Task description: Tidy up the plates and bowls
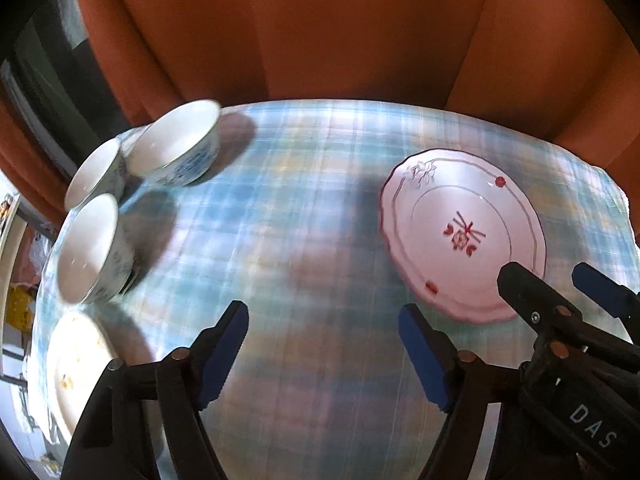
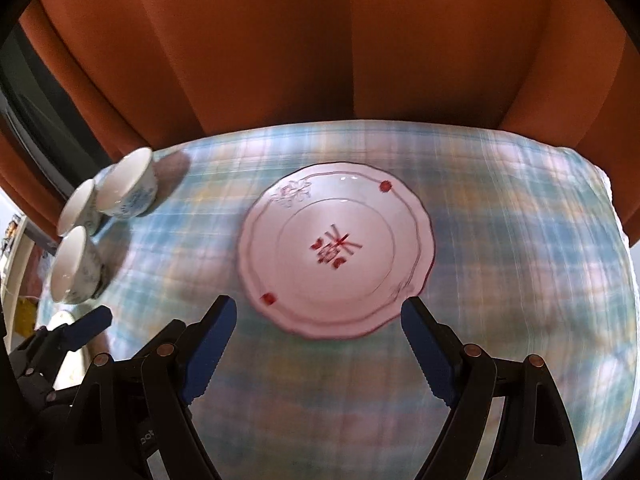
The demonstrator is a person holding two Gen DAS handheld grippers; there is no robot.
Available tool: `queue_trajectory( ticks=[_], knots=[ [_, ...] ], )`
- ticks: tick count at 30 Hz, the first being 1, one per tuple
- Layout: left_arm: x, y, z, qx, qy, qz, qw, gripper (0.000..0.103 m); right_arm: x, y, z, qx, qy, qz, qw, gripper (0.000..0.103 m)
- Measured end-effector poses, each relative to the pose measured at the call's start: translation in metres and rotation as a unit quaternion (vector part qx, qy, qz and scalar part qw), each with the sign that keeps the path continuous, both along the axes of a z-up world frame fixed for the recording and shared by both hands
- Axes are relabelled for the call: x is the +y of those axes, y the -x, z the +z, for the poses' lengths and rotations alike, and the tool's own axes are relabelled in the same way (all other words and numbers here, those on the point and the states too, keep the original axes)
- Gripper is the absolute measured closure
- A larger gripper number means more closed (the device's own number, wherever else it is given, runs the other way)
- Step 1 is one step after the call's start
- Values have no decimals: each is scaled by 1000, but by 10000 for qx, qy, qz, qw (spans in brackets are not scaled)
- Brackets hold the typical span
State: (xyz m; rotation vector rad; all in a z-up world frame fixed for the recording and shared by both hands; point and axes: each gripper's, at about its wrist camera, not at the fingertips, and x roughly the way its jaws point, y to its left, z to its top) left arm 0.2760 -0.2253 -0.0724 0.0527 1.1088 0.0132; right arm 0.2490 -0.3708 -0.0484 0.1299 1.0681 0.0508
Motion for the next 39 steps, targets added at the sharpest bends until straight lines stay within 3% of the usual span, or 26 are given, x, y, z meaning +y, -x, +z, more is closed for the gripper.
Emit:
queue_trajectory(
  ticks=[4, 9, 18, 21, 23, 28, 31, 39],
  knots=[
    [-8, -21, -9, -80, 145, -27, 9999, 27, -13, -23, -13, 61, 137, -135, 9998, 17],
    [-19, -44, -16, -227, 30, -118, 9997, 28, -31, -44, -25, -39, 85, -350, 9993, 17],
    [-39, -76, -47, 177, 380, -157, 9990, 33, -61, -77, -55, 270, -82, -495, 9984, 19],
    [-47, -81, -55, 286, 251, -193, 9991, 41, -67, -78, -62, 261, 9, -637, 9976, 29],
    [-50, -84, -58, 286, 155, -155, 9993, 41, -69, -81, -68, 333, -38, -622, 9975, 50],
    [-49, -91, -57, 271, 216, -16, 9994, 42, -77, -87, -78, 422, -154, -729, 9963, 53],
    [-50, -93, -55, 221, 177, -2, 9996, 44, -76, -90, -83, 479, -149, -653, 9966, 65],
    [-56, -82, -53, 194, 5, -208, 9996, 46, -69, -87, -84, 513, 24, -702, 9962, 65]
  ],
)
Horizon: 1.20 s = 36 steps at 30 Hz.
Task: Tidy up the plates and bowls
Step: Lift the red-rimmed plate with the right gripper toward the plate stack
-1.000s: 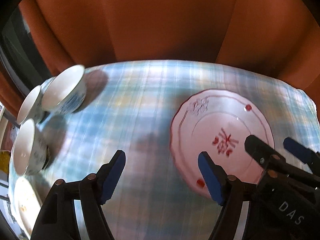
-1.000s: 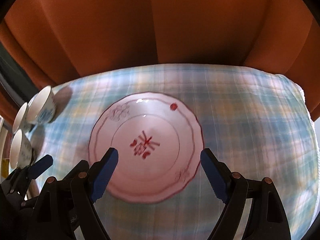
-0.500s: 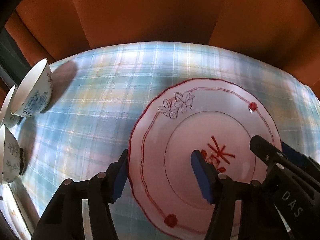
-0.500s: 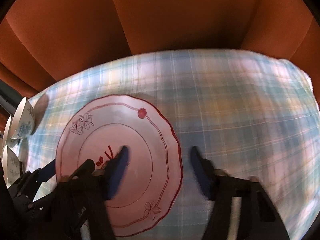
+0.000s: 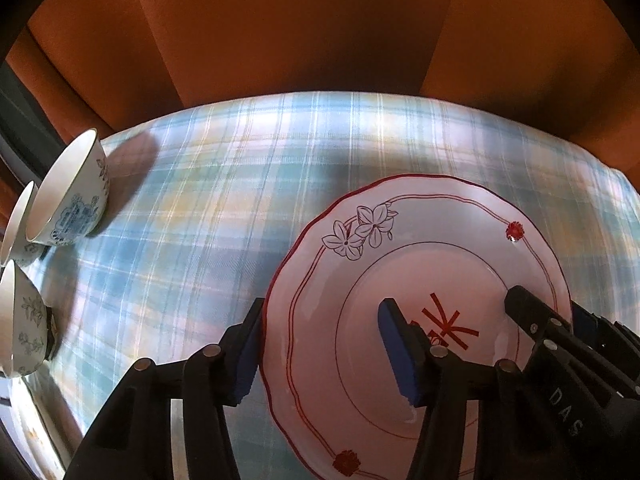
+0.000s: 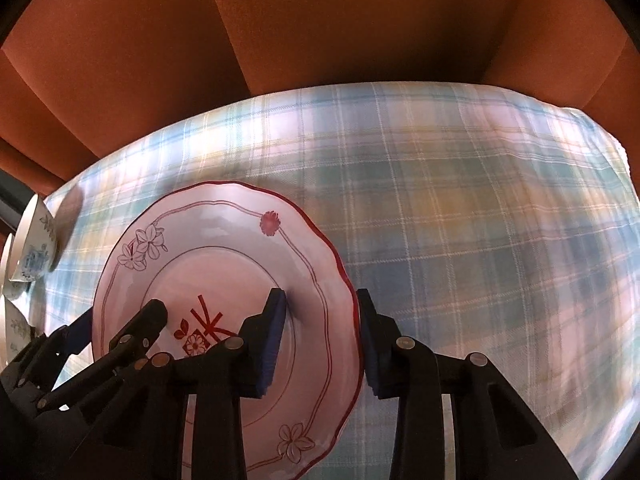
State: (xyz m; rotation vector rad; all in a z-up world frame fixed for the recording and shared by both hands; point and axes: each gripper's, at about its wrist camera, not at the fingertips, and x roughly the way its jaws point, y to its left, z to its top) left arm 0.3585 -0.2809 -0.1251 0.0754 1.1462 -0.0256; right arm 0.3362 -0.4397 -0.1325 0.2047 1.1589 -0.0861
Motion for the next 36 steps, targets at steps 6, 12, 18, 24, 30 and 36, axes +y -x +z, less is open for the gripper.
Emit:
queue_trajectory(
  ticks=[6, 12, 18, 24, 30, 36],
  knots=[
    [7, 30, 1, 119, -88, -91, 9998, 46, 9, 22, 5, 127, 114, 121, 9998, 65],
    [17, 67, 2, 325, -81, -160, 9993, 46, 18, 59, 10, 250, 28, 152, 9996, 65],
    [31, 105, 0, 516, -89, -118, 9986, 46, 35, 103, 11, 437, -19, 318, 9985, 65],
    [40, 135, -4, 645, -73, -84, 9979, 48, 47, 138, 5, 743, -211, 415, 9961, 65],
    [38, 135, -5, 491, -100, 14, 9987, 49, 49, 141, 2, 733, -305, 401, 9960, 60],
    [40, 131, -3, 548, -64, -9, 9985, 49, 56, 132, 1, 646, -101, 457, 9968, 55]
  ],
)
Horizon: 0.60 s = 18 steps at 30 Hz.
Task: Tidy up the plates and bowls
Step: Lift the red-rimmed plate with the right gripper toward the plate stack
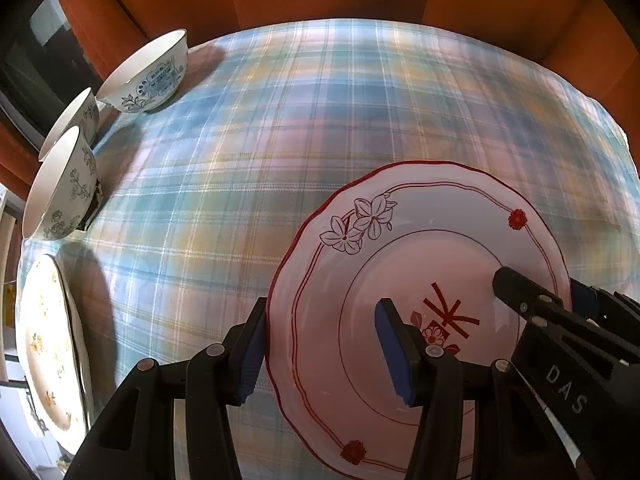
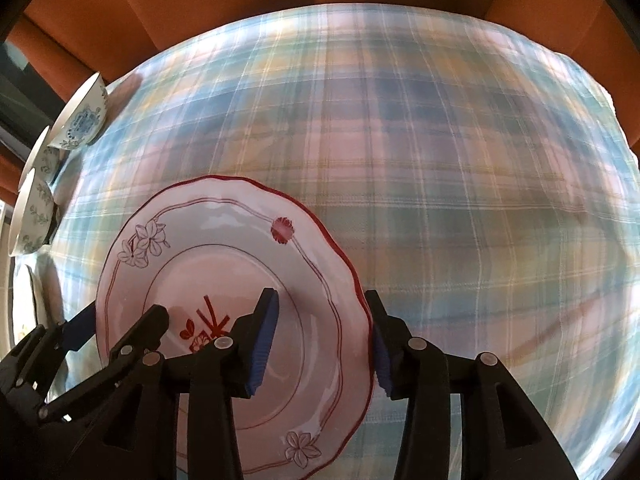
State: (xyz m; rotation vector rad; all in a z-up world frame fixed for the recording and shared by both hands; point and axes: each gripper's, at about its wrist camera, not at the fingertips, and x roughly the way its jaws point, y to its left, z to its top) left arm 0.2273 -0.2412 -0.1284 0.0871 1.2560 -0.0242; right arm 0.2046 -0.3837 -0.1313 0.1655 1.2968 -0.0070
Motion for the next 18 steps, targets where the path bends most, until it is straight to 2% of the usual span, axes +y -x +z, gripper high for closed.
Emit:
queue_trajectory(
  ticks=[4, 11, 18],
  knots=[
    [2, 3, 8, -87, 46, -102, 9999, 49, 3, 0, 3, 5, 90, -1, 10000, 56],
    [19, 16, 31, -278, 90, -81, 9995, 49, 13, 10, 25, -204, 216, -7, 9996, 56],
    [52, 31, 53, -467, 31, -213, 9987, 49, 41, 23, 49, -362, 259, -85, 9990, 56]
  ],
)
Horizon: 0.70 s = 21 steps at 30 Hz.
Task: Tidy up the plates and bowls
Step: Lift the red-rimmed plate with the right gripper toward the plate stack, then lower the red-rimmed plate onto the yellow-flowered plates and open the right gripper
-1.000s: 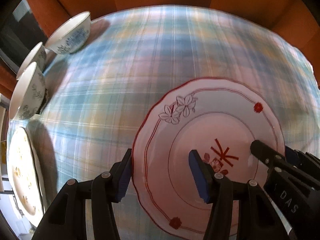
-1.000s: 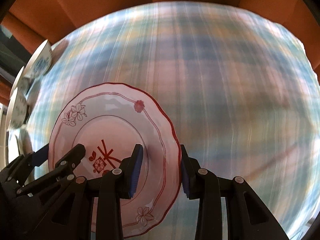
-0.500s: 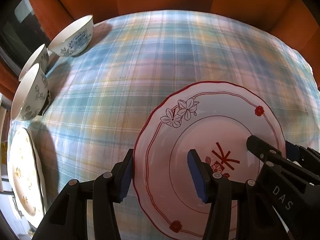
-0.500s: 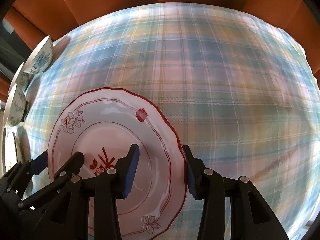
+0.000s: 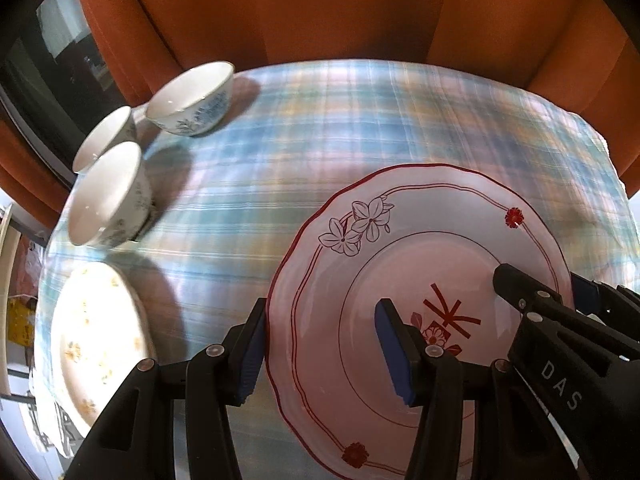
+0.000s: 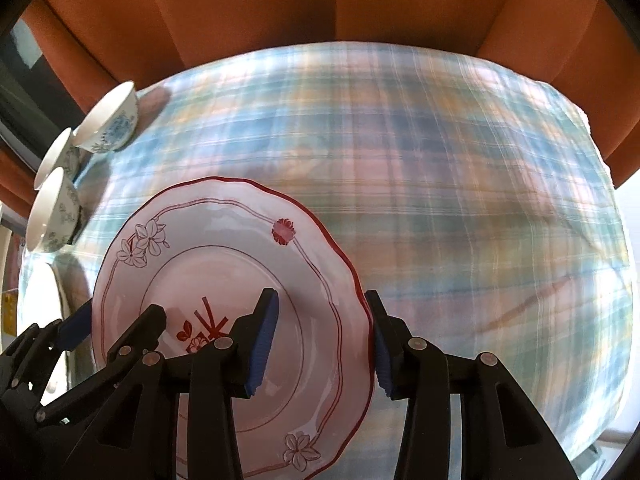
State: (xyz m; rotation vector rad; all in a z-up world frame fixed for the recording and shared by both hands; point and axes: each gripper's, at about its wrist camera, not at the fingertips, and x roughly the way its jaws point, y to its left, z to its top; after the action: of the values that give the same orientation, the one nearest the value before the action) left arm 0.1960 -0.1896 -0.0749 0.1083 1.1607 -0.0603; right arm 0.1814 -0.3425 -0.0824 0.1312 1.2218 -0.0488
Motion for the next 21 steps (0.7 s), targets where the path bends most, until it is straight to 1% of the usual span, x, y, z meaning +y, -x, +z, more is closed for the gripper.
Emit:
queue_trajectory(
  ticks=[3, 9, 13, 21],
  knots=[
    [20, 6, 6, 2, 78, -88, 9999, 49, 19, 7, 9, -69, 70, -46, 9999, 56],
    [69, 16, 14, 58, 248, -317, 9992, 49, 66, 24, 22, -71, 211, -226, 9995, 56],
    [102, 20, 19, 17, 273, -415, 9988, 49, 97, 29, 29, -93, 301, -290, 9991, 56],
    [170, 30, 14, 4, 348, -396, 9986, 49, 173, 36, 36, -130, 400, -289, 9987, 56]
  ],
)
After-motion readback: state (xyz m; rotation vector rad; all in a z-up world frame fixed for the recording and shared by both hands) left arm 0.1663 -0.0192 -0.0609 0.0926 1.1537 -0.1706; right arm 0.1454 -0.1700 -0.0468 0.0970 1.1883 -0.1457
